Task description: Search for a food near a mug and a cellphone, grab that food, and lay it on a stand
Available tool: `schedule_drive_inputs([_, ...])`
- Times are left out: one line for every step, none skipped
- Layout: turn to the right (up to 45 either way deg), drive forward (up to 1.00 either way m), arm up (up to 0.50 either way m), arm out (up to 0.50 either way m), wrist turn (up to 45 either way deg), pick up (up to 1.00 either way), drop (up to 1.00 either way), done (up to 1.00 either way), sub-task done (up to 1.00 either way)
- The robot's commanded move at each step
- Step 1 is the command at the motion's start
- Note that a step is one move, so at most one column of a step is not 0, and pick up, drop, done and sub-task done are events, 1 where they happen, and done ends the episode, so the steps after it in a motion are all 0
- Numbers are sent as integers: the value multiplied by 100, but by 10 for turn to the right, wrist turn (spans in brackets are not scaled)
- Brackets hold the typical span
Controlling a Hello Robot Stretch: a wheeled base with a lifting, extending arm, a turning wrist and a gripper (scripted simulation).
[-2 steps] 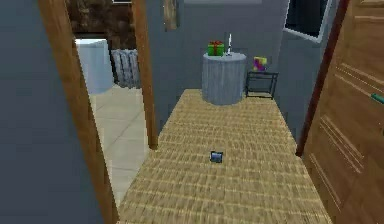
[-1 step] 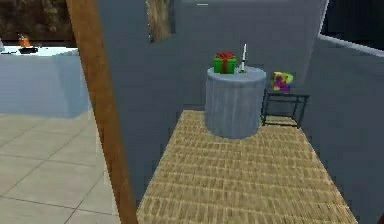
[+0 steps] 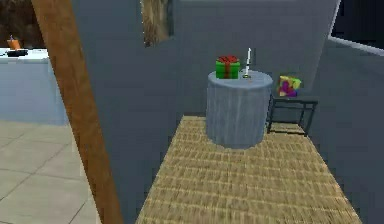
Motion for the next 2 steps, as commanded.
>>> schedule_drive_inputs([-450, 0, 0, 0, 0, 0, 0, 0, 0])
schedule_drive_inputs([-90, 0, 0, 0, 0, 0, 0, 0, 0])
